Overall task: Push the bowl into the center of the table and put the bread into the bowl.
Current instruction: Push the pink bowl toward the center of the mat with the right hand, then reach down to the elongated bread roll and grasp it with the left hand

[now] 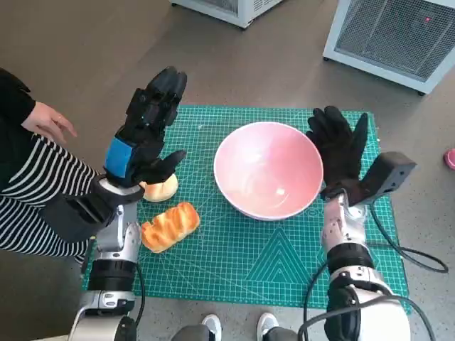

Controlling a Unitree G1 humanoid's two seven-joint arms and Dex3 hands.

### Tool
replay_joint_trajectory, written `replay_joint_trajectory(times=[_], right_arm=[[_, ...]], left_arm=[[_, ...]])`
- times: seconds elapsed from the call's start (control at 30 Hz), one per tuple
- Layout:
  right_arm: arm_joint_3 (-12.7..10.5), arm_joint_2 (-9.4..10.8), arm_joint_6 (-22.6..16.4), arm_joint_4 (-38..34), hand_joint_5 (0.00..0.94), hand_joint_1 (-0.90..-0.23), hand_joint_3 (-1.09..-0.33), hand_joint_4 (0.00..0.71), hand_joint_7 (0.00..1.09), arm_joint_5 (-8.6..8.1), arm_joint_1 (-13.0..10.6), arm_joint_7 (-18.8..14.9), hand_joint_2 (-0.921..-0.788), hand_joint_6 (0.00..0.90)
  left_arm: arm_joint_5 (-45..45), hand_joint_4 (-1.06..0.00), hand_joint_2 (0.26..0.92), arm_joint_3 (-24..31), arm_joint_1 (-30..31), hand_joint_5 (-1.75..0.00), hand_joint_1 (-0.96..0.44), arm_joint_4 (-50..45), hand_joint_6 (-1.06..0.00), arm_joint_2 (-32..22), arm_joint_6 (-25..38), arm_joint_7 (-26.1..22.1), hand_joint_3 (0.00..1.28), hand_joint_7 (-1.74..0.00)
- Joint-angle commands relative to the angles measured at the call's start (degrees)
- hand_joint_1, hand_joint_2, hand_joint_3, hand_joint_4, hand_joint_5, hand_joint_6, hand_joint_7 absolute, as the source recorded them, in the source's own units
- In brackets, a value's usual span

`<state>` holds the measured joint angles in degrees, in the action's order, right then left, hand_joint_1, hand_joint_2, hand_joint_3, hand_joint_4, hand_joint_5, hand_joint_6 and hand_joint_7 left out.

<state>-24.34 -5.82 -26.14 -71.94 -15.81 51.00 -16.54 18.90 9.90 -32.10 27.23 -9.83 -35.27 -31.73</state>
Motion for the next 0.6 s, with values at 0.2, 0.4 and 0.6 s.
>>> replay_joint_trajectory(times=[0.2,0.4,0.6], right_arm=[[1.94,-1.66,-7.55,8.99,0.008,-0.654,-0.753,0.070,0.29,0.27,-2.88,-4.71,-0.921,0.096],[4.40,-1.50,-11.85,20.48,0.013,-0.659,-0.722,0.088,0.31,-0.50,-6.88,-8.51,-0.921,0.115],[7.85,-1.02,-13.61,32.72,0.021,-0.689,-0.688,0.116,0.33,-0.34,-11.75,-9.87,-0.921,0.137]], left_arm=[[-0.56,-0.08,0.921,-0.38,0.54,-0.03,-0.66,-1.71,0.00,0.13,0.33,0.99,0.33,-0.40],[-0.64,-0.08,0.921,-0.70,0.11,-0.03,-0.66,-1.22,0.00,0.36,0.22,0.94,0.33,-0.40],[-0.22,-0.08,0.921,-0.86,-0.61,-0.03,-0.66,-0.43,0.00,0.87,0.02,0.55,0.33,-0.40]])
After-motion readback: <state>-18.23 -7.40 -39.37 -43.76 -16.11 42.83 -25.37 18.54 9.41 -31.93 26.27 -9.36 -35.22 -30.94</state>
